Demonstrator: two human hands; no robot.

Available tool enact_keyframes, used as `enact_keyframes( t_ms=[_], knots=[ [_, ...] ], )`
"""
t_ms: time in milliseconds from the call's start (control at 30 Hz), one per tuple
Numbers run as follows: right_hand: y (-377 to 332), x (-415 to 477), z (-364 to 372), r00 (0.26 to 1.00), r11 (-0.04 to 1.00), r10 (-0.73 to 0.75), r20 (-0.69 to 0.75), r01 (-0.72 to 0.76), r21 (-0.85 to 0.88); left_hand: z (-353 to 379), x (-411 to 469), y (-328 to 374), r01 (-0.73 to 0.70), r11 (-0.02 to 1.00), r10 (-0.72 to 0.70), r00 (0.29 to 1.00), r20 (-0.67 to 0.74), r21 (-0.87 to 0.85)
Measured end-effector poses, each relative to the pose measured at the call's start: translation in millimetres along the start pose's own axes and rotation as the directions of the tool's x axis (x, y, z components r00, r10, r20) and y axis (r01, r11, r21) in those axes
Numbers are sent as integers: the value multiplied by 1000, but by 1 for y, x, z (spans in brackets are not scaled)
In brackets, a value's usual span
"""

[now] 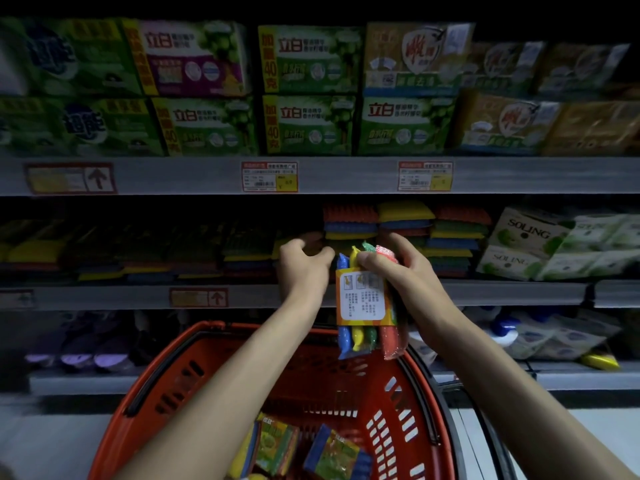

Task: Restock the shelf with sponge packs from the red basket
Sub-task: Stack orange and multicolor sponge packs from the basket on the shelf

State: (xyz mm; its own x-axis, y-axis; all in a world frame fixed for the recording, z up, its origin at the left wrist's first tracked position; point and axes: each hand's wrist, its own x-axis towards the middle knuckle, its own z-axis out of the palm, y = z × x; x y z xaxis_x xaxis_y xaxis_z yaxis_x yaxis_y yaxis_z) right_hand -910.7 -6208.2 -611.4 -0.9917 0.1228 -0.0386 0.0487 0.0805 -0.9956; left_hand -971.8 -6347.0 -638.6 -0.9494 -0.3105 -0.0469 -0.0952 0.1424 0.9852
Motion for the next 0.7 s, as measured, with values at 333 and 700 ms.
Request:
enact_keyframes(
  t_ms=[333, 700],
  knots=[
    [5, -2, -2, 1000, 999, -13, 7, 13, -47, -14, -5, -4, -95, 995, 94, 995, 12, 45],
    [6, -5, 13, 999, 999, -31, -27, 31, -18, -27, -3, 5, -121, 987, 131, 987, 97, -102]
  ],
)
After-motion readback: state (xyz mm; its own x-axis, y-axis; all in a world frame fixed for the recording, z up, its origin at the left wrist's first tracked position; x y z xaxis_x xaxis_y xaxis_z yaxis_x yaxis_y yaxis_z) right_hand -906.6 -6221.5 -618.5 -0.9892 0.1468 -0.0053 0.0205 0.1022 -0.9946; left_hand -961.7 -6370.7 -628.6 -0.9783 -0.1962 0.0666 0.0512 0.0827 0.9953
